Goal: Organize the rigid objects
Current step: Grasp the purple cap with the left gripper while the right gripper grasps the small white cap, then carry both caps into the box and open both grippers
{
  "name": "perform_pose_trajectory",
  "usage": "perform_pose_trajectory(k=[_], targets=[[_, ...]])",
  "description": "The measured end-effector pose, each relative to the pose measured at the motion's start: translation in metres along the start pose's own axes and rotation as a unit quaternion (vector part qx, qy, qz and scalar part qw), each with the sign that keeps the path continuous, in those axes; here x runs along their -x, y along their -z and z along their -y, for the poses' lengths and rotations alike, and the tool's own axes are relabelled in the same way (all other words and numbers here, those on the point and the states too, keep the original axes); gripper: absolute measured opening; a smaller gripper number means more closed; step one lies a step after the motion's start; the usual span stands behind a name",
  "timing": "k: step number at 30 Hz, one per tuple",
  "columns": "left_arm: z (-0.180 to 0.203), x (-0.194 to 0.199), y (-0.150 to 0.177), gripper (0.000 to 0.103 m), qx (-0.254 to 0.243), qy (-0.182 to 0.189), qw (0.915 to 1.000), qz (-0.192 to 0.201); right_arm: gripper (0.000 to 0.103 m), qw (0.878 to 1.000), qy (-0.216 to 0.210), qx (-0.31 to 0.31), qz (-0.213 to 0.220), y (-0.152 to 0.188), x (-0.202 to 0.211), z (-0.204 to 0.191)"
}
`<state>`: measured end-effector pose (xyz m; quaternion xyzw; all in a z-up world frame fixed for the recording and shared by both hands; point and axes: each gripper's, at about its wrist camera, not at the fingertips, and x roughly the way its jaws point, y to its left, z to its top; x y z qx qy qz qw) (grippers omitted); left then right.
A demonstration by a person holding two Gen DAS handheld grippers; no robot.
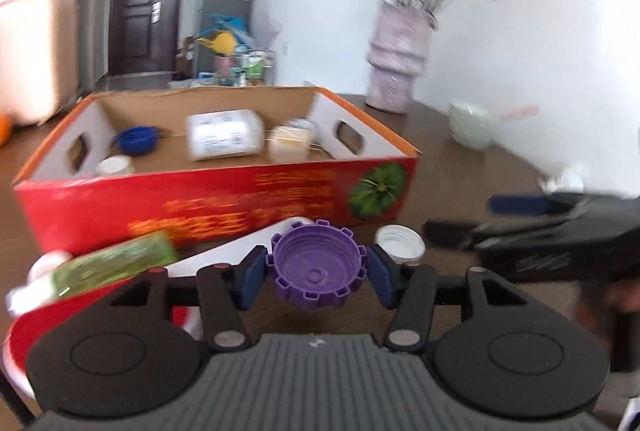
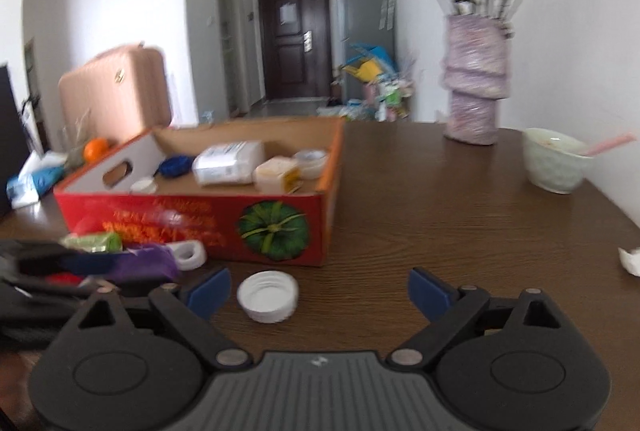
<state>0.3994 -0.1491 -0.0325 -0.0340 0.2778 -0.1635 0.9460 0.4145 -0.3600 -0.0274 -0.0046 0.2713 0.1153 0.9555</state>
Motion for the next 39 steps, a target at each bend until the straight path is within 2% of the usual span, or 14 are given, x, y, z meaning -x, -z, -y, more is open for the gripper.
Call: perform_pose_trajectory(k=[1, 3, 5, 6, 7, 8, 12, 14, 16, 17, 20, 28, 33, 39], targets=[[-0.007, 0.005, 0.001, 0.054, 0.014, -0.004, 0.9999, -0.002, 0.094, 1.0, -0.001, 0.009, -0.011, 0.0, -0.009, -0.006], [-0.019, 0.013, 0.002, 0.054, 0.027, -0.02, 0.9994, -0.006, 0.085, 0.998, -0.007, 0.028, -0.052, -0.002, -0.033, -0.02], [-0.03, 0.024, 0.001, 0.054, 0.039, -0.035, 0.9986, 0.0, 0.063, 0.996, -0.017, 0.043, -0.075, -0.002, -0.048, -0.032], [-0.034, 0.03, 0.0, 0.054, 0.045, -0.041, 0.9981, 0.006, 0.057, 0.996, -0.023, 0.039, -0.073, -0.001, -0.05, -0.035], [-0.037, 0.036, -0.002, 0.054, 0.048, -0.046, 0.9977, 0.012, 0.042, 0.996, -0.025, 0.037, -0.072, -0.002, -0.052, -0.037], [-0.038, 0.042, -0.002, 0.054, 0.048, -0.05, 0.9975, 0.016, 0.04, 0.996, -0.023, 0.038, -0.071, -0.004, -0.052, -0.041], [-0.039, 0.068, -0.005, 0.054, 0.037, -0.059, 0.9971, 0.029, 0.04, 0.998, -0.031, 0.025, -0.045, -0.008, -0.033, -0.047], [-0.038, 0.088, -0.001, 0.055, 0.028, -0.075, 0.9959, 0.042, 0.04, 0.999, -0.04, 0.017, -0.009, -0.011, 0.006, -0.053], [-0.035, 0.106, 0.007, 0.055, 0.014, -0.094, 0.9944, 0.046, 0.04, 0.999, -0.044, 0.016, 0.001, -0.01, 0.021, -0.057], [-0.035, 0.117, 0.012, 0.055, 0.016, -0.094, 0.9943, 0.047, 0.04, 0.998, -0.052, 0.017, 0.018, -0.007, 0.047, -0.065], [-0.035, 0.147, 0.023, 0.055, 0.031, -0.086, 0.9946, 0.048, 0.04, 0.998, -0.06, 0.017, 0.029, -0.001, 0.074, -0.073], [-0.017, 0.216, 0.04, 0.055, 0.022, -0.082, 0.9928, 0.084, 0.04, 0.995, -0.072, 0.038, 0.054, 0.034, 0.16, -0.109], [-0.007, 0.232, 0.044, 0.055, 0.015, -0.07, 0.992, 0.104, 0.04, 0.995, -0.071, 0.041, 0.064, 0.042, 0.186, -0.114], [-0.014, 0.216, 0.036, 0.055, 0.021, -0.071, 0.9928, 0.094, 0.04, 0.994, -0.072, 0.037, 0.073, 0.037, 0.18, -0.111]])
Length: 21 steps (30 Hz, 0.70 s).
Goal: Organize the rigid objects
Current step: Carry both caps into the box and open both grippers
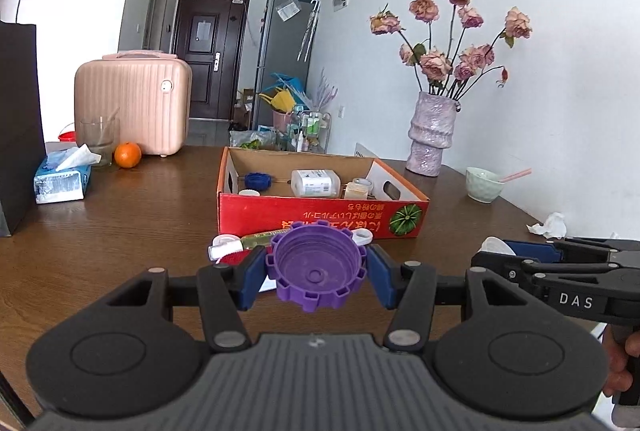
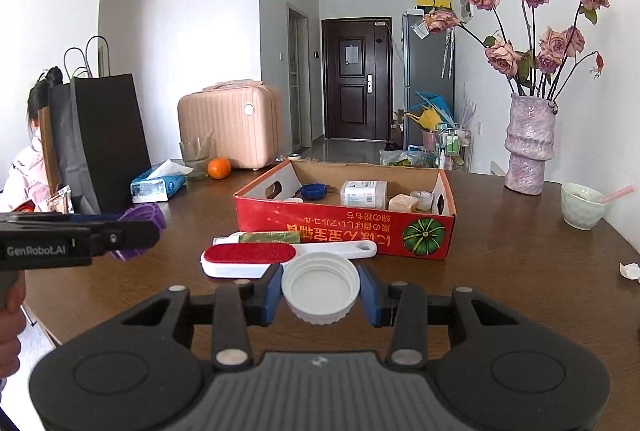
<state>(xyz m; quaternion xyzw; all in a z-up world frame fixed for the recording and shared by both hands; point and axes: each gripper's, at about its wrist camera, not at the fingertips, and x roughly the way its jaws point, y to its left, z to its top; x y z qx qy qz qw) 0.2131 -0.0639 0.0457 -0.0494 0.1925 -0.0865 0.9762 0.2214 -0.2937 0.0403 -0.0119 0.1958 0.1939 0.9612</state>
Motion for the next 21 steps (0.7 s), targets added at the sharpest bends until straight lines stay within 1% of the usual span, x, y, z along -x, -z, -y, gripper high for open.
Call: perform_pose_trajectory(k=[3, 7, 10, 12, 15, 19, 21], targets=[[-0.009, -0.021, -0.017, 0.055, 0.009, 0.01, 0.9999, -0.002, 0.04, 1.0, 0.002, -0.002, 0.003, -0.007, -0.016, 0.007], [-0.022, -0.053, -0.047, 0.055, 0.011, 0.027, 0.9995, 0.01, 0.04, 0.999, 0.018, -0.007, 0.03, -0.023, -0.037, 0.019], [-0.028, -0.091, -0.071, 0.055, 0.001, 0.038, 0.9992, 0.009, 0.04, 0.999, 0.02, -0.005, 0.04, -0.041, -0.062, 0.032], [-0.033, -0.121, -0.084, 0.055, -0.004, 0.038, 0.9993, 0.003, 0.04, 0.999, 0.026, 0.002, 0.041, -0.053, -0.083, 0.041], [-0.041, -0.18, -0.101, 0.055, -0.005, 0.028, 0.9991, -0.03, 0.04, 0.999, 0.03, 0.007, 0.027, -0.07, -0.132, 0.061], [-0.057, -0.261, -0.114, 0.055, 0.023, 0.012, 0.996, -0.086, 0.04, 0.998, 0.056, 0.018, 0.001, -0.083, -0.207, 0.085], [-0.064, -0.295, -0.118, 0.055, 0.028, 0.008, 0.9939, -0.106, 0.04, 0.998, 0.053, 0.013, -0.01, -0.095, -0.24, 0.098]])
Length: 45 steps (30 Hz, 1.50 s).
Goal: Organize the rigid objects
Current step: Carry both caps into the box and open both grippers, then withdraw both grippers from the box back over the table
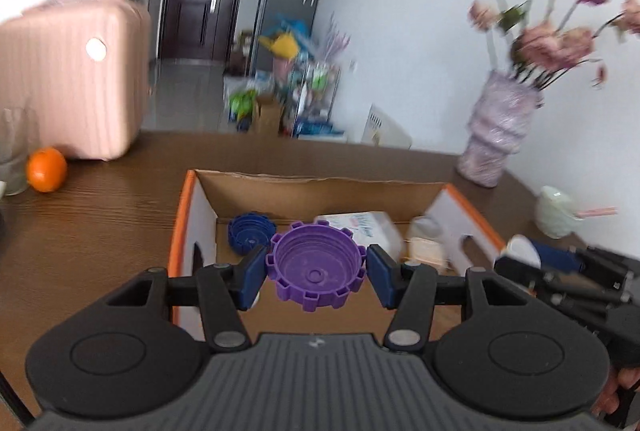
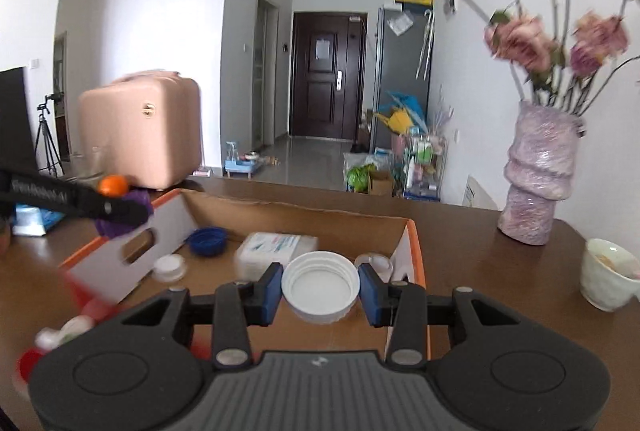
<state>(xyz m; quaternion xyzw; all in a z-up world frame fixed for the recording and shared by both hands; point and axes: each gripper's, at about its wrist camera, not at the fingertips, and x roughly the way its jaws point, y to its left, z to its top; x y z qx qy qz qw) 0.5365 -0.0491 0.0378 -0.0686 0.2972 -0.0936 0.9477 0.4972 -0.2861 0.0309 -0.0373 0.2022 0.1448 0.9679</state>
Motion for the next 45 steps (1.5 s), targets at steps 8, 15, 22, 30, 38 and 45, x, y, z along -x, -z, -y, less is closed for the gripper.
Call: perform_pose_trajectory(k=[8, 15, 22, 30, 38, 45], targets=[[-0.013, -0.084, -0.022, 0.057, 0.021, -0.026, 0.9982, -0.051, 0.067, 0.997, -0.038, -0.043, -0.059, -0.049, -0.119, 0.026], [-0.019, -0.089, -0.019, 0.071, 0.029, -0.014, 0.9982, -0.051, 0.085, 0.991, -0.034, -0.117, -0.059, -0.038, -0.147, 0.048], [-0.009, -0.071, -0.021, 0.071, 0.015, -0.025, 0.9985, -0.046, 0.085, 0.992, -0.026, -0.124, -0.022, -0.035, -0.127, 0.05], [0.004, 0.018, -0.019, 0.077, -0.051, -0.047, 0.9976, 0.002, 0.089, 0.998, -0.014, -0.055, -0.018, -0.05, -0.046, 0.049], [0.022, 0.125, 0.0, 0.085, -0.095, -0.072, 0.991, 0.061, 0.098, 0.998, 0.012, 0.059, -0.004, -0.031, 0.069, 0.036], [0.04, 0.186, 0.021, 0.093, -0.088, -0.077, 0.9892, 0.088, 0.099, 0.998, 0.002, 0.068, 0.008, -0.02, 0.14, 0.027]])
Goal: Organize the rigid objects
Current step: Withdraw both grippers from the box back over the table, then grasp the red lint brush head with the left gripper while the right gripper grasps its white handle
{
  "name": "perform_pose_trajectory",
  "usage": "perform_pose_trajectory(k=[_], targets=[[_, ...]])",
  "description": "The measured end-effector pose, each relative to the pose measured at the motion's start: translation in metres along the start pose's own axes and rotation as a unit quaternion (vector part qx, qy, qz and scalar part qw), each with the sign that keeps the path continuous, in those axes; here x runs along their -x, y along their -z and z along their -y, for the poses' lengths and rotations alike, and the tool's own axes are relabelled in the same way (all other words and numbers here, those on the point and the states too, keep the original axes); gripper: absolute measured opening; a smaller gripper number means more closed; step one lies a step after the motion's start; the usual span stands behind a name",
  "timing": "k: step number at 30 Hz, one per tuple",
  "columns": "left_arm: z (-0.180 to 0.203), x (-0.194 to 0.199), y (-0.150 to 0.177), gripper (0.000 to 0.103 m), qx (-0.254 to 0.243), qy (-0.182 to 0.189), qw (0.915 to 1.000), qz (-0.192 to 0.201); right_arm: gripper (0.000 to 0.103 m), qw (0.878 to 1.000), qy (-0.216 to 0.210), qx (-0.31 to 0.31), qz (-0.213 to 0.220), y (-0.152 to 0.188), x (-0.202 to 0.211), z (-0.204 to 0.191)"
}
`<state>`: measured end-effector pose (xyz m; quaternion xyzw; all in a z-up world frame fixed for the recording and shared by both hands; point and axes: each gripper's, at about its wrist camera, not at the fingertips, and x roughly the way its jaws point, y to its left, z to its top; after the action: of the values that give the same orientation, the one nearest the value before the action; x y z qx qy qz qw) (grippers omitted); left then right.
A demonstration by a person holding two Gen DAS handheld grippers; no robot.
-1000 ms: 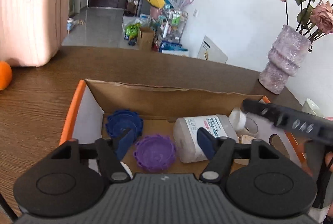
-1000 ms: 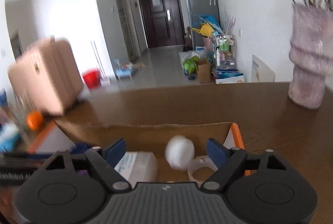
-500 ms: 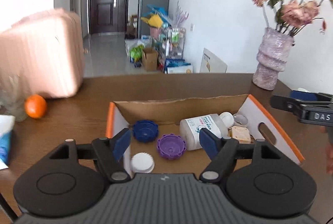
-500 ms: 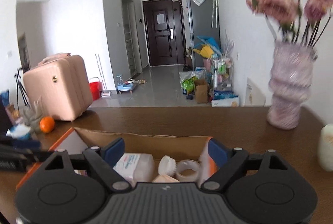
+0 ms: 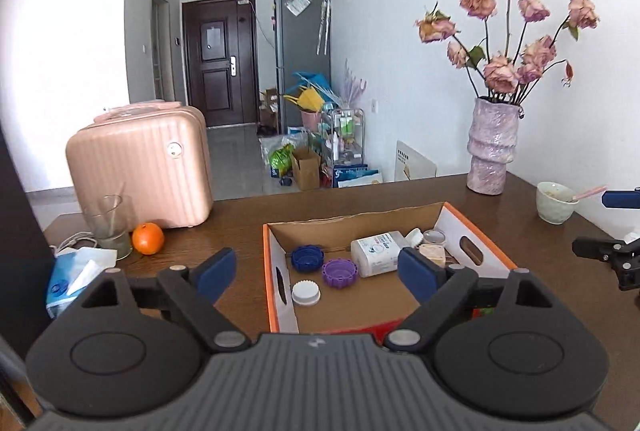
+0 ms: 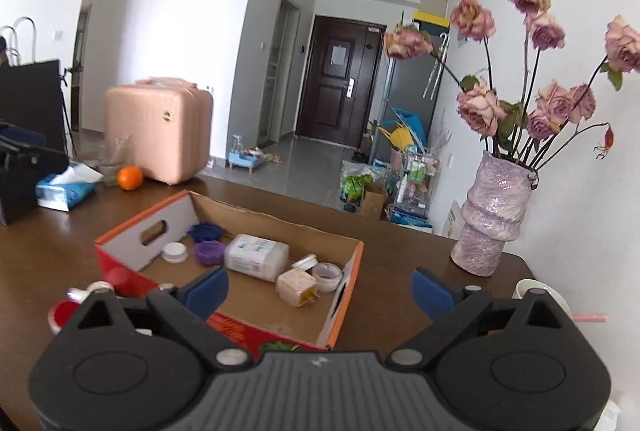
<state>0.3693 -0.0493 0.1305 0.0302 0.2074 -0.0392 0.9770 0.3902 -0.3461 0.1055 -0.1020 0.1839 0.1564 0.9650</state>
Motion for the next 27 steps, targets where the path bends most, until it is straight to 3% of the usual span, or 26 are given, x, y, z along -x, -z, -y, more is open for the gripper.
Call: perform_pose_trajectory(k=[6, 9, 13, 17, 20, 24, 27], targets=[[0.01, 0.043, 0.05, 0.1, 0.009, -0.018, 0.9998, 0.009, 0.1, 0.999, -0.024, -0.025, 0.014, 0.024, 0.042, -0.017], [0.013, 0.057, 0.086, 0.101, 0.018, -0.018, 0.9996, -0.01, 0.101, 0.998, -0.048, -0.04, 0.009, 0.051, 0.064, -0.029], [0.022, 0.077, 0.127, 0.101, 0.029, -0.053, 0.9981, -0.014, 0.103, 0.993, -0.07, -0.09, 0.006, 0.097, 0.091, -0.042], [0.025, 0.095, 0.16, 0.103, 0.028, -0.031, 0.9989, -0.021, 0.103, 0.989, -0.066, -0.131, 0.011, 0.138, 0.114, -0.053], [0.025, 0.092, 0.172, 0.103, 0.006, -0.033, 0.9989, -0.033, 0.103, 0.991, -0.06, -0.122, 0.007, 0.162, 0.121, -0.061], [0.015, 0.078, 0.177, 0.103, 0.051, -0.023, 0.9967, -0.058, 0.103, 0.992, -0.041, -0.121, -0.005, 0.171, 0.115, -0.064], [0.012, 0.068, 0.179, 0.103, 0.052, -0.028, 0.9962, -0.064, 0.102, 0.993, -0.036, -0.115, -0.009, 0.166, 0.107, -0.066]])
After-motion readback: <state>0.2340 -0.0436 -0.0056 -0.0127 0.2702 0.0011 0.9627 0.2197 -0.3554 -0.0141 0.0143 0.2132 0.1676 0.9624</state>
